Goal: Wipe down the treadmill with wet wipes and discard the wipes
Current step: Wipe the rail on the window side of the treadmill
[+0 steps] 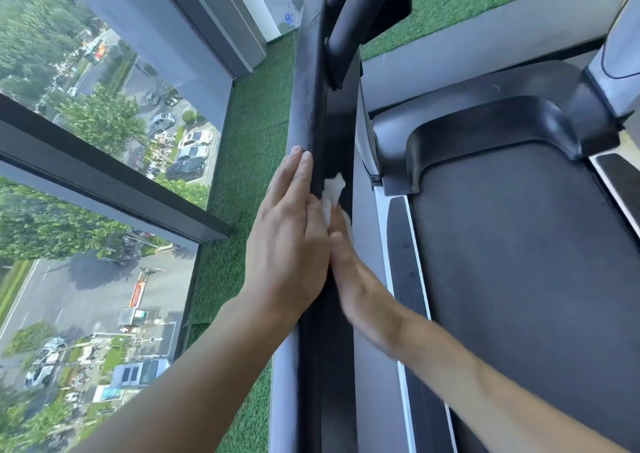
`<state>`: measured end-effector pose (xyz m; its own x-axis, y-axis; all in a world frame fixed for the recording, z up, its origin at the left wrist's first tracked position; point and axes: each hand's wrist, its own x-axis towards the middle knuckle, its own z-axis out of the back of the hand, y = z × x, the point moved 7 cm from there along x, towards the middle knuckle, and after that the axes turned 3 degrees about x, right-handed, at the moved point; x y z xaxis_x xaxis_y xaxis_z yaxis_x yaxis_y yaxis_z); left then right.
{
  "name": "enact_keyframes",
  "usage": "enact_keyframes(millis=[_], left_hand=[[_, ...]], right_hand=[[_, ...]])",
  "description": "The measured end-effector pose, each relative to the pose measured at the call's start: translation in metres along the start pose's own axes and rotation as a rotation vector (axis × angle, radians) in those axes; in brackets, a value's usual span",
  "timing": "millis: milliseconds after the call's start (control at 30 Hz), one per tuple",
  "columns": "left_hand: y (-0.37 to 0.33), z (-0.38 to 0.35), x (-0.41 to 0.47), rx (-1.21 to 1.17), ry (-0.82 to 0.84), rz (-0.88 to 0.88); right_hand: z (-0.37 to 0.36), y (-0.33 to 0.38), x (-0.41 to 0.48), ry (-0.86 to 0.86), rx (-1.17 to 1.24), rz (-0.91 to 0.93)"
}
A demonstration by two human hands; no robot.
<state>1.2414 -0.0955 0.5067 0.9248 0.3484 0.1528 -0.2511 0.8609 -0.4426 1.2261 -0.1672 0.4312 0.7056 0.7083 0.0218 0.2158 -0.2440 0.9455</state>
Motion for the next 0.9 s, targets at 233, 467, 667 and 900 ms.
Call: enact_keyframes(millis=[233,467,667,900], left_hand=[[-0.002,0.0,-0.001,-0.003,0.007,0.006],[-0.002,0.0,-0.001,0.022,-0.004,-0.004],[-0.002,0.001,-0.002,0.028,-0.01,-0.007],[-0.002,0.001,-0.001,0.053,-0.013,-0.006]], right_hand=[[-0.011,-0.021,-0.026,0.052,0.011,-0.091],[0.017,-0.033,0.011,-0.087,-0.01,-0.173],[-0.007,-0.055,-0.037,-0.003,0.043,-0.184],[0.014,-0.064,-0.004,-0.133,0.03,-0.228]])
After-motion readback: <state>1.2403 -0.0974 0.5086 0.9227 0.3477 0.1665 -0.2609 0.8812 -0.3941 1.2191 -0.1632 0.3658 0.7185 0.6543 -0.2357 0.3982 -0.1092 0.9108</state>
